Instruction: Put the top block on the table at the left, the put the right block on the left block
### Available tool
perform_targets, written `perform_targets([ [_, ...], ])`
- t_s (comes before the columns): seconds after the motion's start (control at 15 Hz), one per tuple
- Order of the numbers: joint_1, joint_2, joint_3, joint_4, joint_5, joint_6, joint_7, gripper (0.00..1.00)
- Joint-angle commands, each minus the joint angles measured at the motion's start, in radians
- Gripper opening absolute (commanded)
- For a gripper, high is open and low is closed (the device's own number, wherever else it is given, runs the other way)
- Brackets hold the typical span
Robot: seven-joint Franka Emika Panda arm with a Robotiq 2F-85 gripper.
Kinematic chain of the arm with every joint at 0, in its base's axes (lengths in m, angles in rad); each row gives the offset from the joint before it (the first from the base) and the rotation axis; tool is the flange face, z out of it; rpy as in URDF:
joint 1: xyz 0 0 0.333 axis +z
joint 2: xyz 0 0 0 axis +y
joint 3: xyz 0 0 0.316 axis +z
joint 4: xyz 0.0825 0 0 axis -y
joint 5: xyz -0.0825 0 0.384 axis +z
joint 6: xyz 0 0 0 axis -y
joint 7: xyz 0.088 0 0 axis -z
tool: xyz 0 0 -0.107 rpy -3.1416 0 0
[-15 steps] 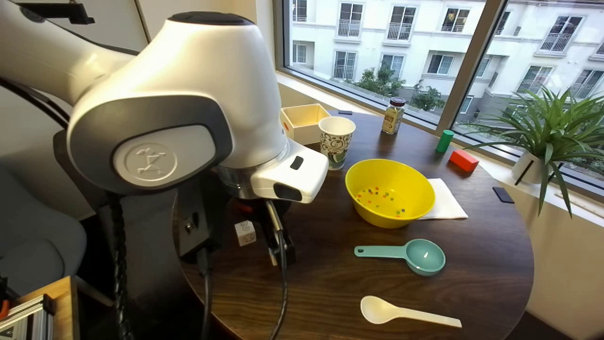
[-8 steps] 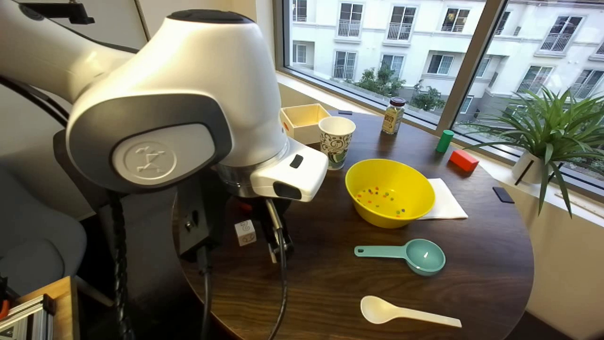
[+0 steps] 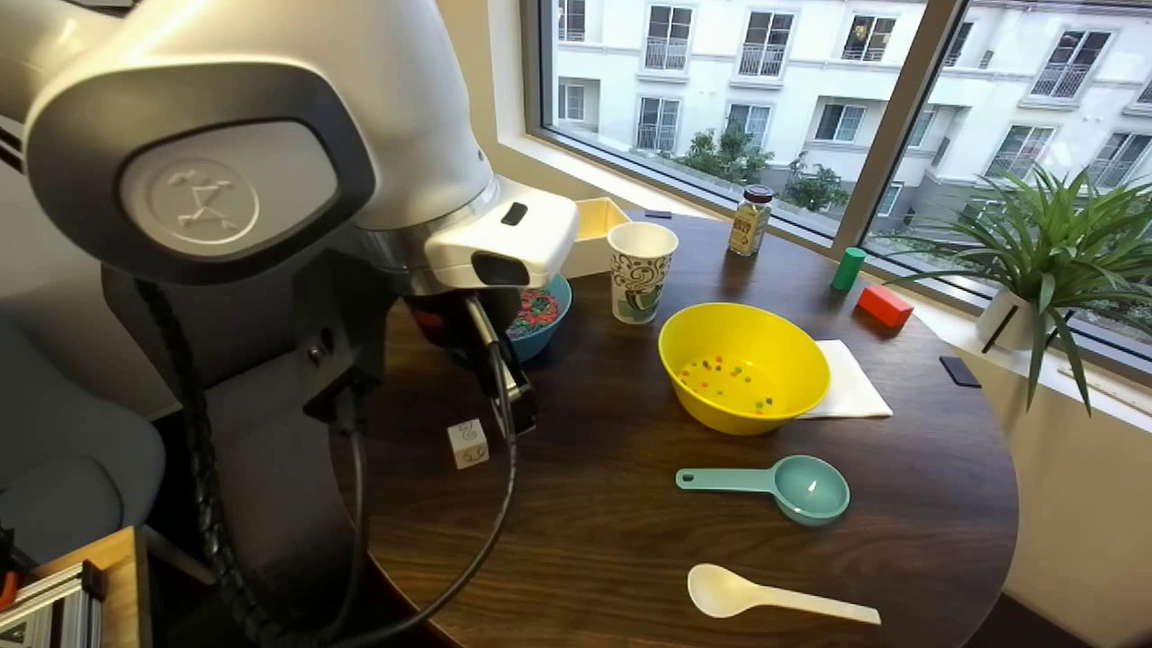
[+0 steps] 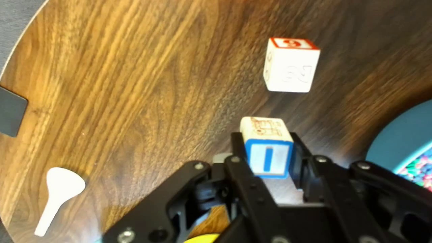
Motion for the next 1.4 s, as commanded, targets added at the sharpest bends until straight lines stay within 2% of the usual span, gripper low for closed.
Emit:
perform_targets([
  [0.0,0.016,-0.066,0.021,-0.044,-0.002,-0.053,0.021,0.08],
  [0.33,0.017,-0.079,0.032,-0.053,0.003,-0.105,0.048,0.08],
  [1.33,0.028,-0.067,0.024,-0.065,0.056,-0.095,0.042,0.08],
])
